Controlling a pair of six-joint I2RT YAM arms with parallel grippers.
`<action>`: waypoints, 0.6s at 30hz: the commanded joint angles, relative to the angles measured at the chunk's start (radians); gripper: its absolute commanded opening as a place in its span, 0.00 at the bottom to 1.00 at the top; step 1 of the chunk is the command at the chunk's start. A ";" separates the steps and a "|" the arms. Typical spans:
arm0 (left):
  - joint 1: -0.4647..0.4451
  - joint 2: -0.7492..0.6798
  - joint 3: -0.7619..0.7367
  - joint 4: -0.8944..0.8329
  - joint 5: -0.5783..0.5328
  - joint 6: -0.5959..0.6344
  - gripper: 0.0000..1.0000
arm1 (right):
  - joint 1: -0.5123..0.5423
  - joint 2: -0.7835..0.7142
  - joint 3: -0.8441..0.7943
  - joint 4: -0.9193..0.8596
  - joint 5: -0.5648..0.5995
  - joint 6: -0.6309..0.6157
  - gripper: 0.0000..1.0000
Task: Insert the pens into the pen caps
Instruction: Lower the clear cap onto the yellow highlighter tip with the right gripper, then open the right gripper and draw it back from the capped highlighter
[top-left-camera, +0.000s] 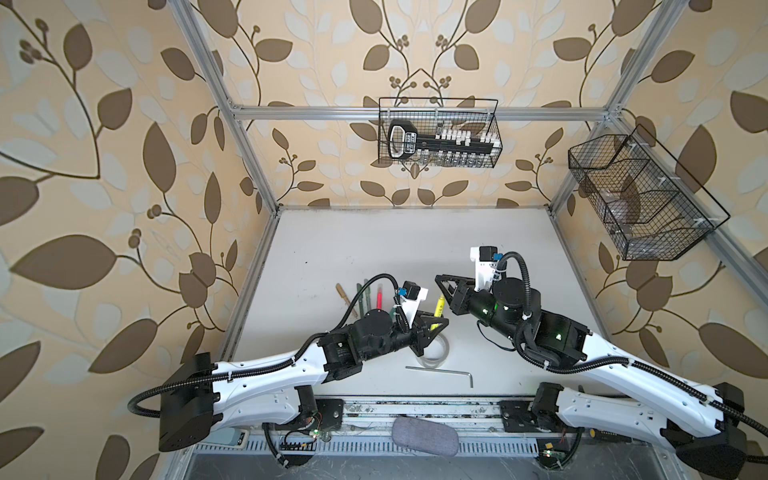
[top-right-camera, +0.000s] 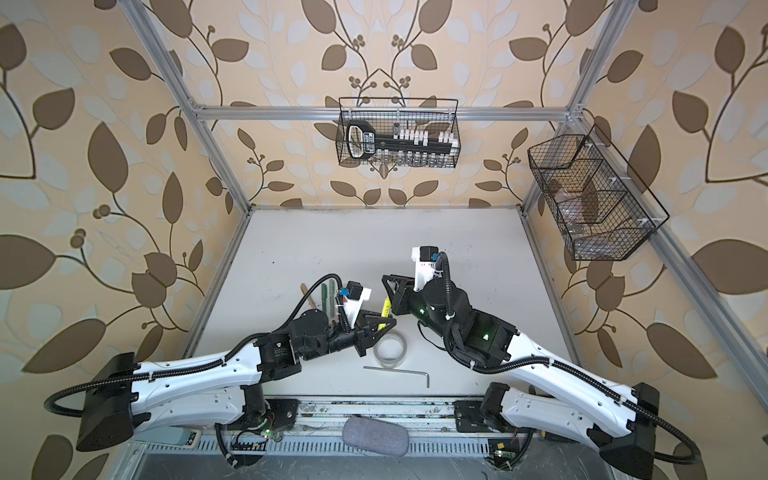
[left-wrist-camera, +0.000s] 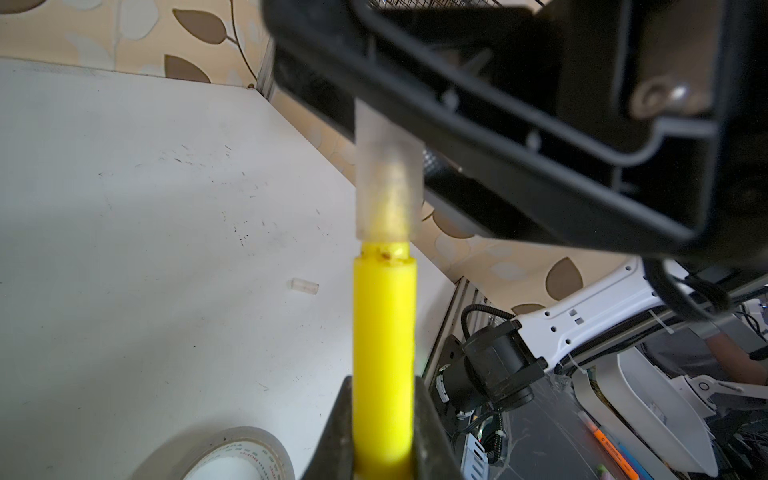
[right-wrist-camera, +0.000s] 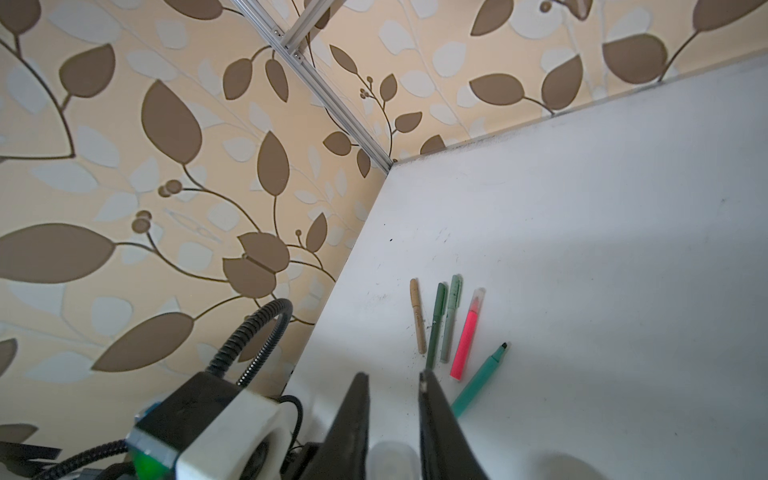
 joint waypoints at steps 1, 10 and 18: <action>0.005 -0.007 0.048 0.016 0.019 0.017 0.00 | -0.004 -0.010 0.017 0.004 -0.028 -0.012 0.14; 0.085 -0.031 0.099 0.043 0.149 -0.022 0.00 | -0.124 -0.102 -0.196 0.256 -0.314 -0.010 0.00; 0.178 -0.032 0.131 0.108 0.229 -0.072 0.00 | -0.127 -0.081 -0.269 0.485 -0.517 -0.026 0.00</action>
